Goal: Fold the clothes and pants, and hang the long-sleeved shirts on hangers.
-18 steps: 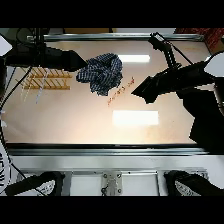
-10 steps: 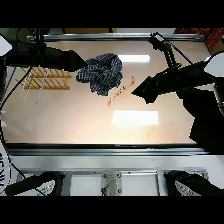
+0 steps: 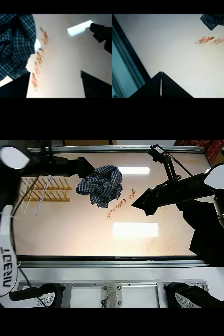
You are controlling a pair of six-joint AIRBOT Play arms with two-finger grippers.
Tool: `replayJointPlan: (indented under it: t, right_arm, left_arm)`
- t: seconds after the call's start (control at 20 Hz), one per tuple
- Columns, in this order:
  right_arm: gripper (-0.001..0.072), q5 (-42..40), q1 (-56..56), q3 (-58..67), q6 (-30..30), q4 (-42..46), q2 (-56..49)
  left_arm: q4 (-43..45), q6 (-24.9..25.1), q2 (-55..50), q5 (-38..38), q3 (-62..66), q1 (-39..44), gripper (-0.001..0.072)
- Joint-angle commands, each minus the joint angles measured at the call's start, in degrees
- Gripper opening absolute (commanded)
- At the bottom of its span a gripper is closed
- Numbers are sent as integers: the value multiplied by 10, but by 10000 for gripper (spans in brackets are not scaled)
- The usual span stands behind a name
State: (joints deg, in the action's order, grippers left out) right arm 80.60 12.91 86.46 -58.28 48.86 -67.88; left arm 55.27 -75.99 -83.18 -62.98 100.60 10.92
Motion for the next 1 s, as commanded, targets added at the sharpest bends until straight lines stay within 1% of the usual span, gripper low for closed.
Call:
replayJointPlan:
  t: [0.0, 0.2, 0.3, 0.45, 0.55, 0.6, 0.7, 0.75, 0.8, 0.85, 0.9, 0.95]
  right_arm:
    - [22, 0, 1, 0, 0, 0, 0]
    - [22, 0, 1, 0, 0, 0, -1]
    - [22, 0, 1, 0, 0, 0, -1]
    - [22, 0, 1, 0, 0, 0, -1]
    - [22, 0, 1, 0, 0, 0, -1]
    - [22, 0, 1, 0, 0, 0, -1]
    - [22, 0, 1, 0, 0, 0, -1]
    - [22, 0, 1, 0, 0, 0, -1]
    - [22, 0, 1, 0, 0, 0, -1]
    - [22, 0, 1, 0, 0, 0, -1]
    - [22, -2, 1, 0, 0, 0, -1]
    - [22, -2, 2, 0, 0, -3, -1]
  left_arm:
    - [110, 1, -92, 108, 0, 42, 696]
    - [122, 2, -232, 233, 3, 83, 697]
    - [127, 2, -294, 260, 37, 89, 697]
    - [123, 2, -369, 259, 114, 92, 697]
    - [120, 1, -408, 236, 160, 93, 697]
    - [116, 1, -422, 228, 176, 95, 697]
    - [90, 1, -425, 236, 163, 97, 695]
    - [79, 1, -423, 235, 155, 97, 598]
    - [75, -4, -421, 228, 150, 94, 337]
    - [76, -14, -416, 208, 151, 91, 33]
    - [75, -22, -411, 181, 159, 86, 17]
    - [76, -30, -399, 151, 169, 81, 16]
